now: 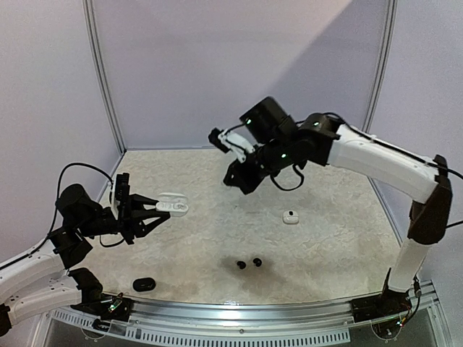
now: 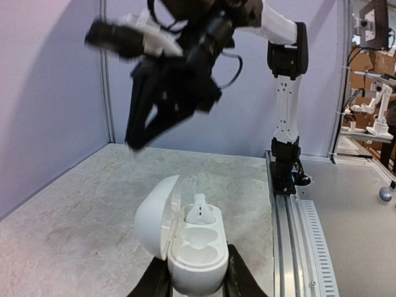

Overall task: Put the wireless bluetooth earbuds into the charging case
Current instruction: Pick up the left earbud from the center of the board, then insert the left earbud into the left side groove of the charging case.

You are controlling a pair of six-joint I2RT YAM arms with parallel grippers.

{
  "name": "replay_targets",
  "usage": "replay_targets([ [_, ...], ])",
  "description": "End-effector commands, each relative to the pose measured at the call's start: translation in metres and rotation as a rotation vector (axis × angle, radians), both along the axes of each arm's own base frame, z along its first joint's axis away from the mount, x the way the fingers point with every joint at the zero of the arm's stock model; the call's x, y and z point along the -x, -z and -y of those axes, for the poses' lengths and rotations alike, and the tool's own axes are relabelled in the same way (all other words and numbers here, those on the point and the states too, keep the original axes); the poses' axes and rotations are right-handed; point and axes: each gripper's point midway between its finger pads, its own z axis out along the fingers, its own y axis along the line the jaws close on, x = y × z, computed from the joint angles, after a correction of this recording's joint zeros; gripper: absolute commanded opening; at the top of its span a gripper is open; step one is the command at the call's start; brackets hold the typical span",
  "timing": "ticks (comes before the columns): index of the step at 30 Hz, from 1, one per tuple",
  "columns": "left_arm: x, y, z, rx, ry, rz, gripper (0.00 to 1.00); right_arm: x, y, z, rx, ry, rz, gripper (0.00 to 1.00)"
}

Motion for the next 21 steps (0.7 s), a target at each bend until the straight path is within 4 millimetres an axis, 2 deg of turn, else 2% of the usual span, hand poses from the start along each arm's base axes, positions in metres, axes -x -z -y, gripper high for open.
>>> replay_targets([
  [1,0.014,0.0,0.002,-0.019,0.076,0.101,0.0,0.03,-0.098,-0.016,-0.143,-0.129,0.288,0.0],
  [4,0.014,-0.003,0.003,-0.023,0.082,0.127,0.0,0.071,-0.133,-0.042,-0.241,-0.292,0.374,0.0],
  [7,0.015,-0.005,0.003,-0.021,0.086,0.135,0.0,0.108,-0.144,-0.065,-0.277,-0.433,0.416,0.0],
  [9,0.016,-0.005,0.003,-0.021,0.089,0.135,0.0,0.121,-0.144,-0.077,-0.28,-0.485,0.415,0.0],
  [12,0.015,-0.003,0.003,-0.031,0.084,0.139,0.0,0.133,-0.121,-0.092,-0.222,-0.546,0.385,0.0],
  [15,0.015,-0.001,0.003,-0.037,0.082,0.144,0.0,0.136,-0.096,-0.102,-0.161,-0.578,0.367,0.0],
  [18,0.015,-0.002,0.003,-0.036,0.083,0.143,0.0,0.136,-0.08,-0.106,-0.121,-0.587,0.361,0.0],
  [21,0.015,-0.001,0.004,-0.039,0.085,0.138,0.0,0.133,-0.073,-0.107,-0.094,-0.582,0.371,0.0],
])
